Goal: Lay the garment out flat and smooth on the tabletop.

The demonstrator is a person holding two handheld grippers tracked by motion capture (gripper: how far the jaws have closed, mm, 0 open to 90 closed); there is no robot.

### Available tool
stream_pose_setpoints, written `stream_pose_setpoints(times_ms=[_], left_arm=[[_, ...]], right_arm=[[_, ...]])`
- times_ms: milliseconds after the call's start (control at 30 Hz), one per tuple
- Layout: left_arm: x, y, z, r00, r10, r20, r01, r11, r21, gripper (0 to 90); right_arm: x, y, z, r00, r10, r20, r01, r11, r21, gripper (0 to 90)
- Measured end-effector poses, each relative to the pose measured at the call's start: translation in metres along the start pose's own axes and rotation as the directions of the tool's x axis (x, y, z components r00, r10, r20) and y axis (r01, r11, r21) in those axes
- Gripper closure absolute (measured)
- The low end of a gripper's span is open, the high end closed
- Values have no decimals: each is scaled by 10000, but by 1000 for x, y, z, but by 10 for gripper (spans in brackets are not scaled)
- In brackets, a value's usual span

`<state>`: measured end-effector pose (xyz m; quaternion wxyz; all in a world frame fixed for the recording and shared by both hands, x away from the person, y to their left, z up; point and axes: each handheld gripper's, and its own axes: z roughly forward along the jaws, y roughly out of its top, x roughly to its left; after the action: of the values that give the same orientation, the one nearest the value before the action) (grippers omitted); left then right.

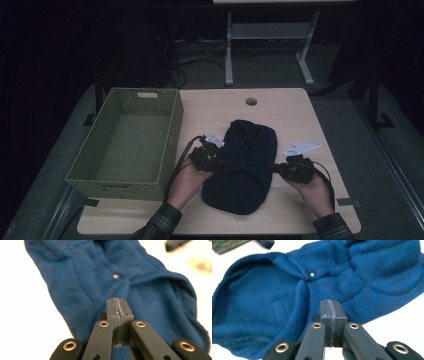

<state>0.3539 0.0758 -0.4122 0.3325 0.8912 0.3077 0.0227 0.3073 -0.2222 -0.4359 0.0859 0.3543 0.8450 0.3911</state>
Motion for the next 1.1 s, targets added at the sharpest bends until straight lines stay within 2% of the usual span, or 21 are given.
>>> stream_pose_setpoints(times_ms=[67,267,333,433,467,533,833,1100], left_arm=[[6,2,7,9997,-149,-190,148,9999,-63,900],[20,0,26,9985,-163,-532,182,9992,359,900],[22,-3,31,9987,-228,-466,253,9982,543,900],[25,-7,36,9986,-224,-471,263,9962,827,900],[25,-9,38,9986,-292,-448,328,9960,836,900],[27,-13,36,9986,-420,-328,443,9965,715,900],[20,-23,32,9981,-618,68,613,9962,612,900],[5,-33,27,9983,-372,440,340,9969,709,900]], right_arm=[[3,-5,3,10000,-3,-34,3,9999,144,898],[8,-11,14,9998,21,-181,-14,9992,408,898],[9,-11,18,9998,-49,-172,57,9987,497,898],[10,-12,26,9994,-348,31,343,9941,1027,898],[11,-12,29,9987,-481,145,460,9918,1191,899],[9,-12,30,9989,-450,98,436,9927,1127,899],[0,-14,27,9989,-318,343,280,9939,1066,899],[1,-18,23,9986,-334,407,289,9939,1067,899]])
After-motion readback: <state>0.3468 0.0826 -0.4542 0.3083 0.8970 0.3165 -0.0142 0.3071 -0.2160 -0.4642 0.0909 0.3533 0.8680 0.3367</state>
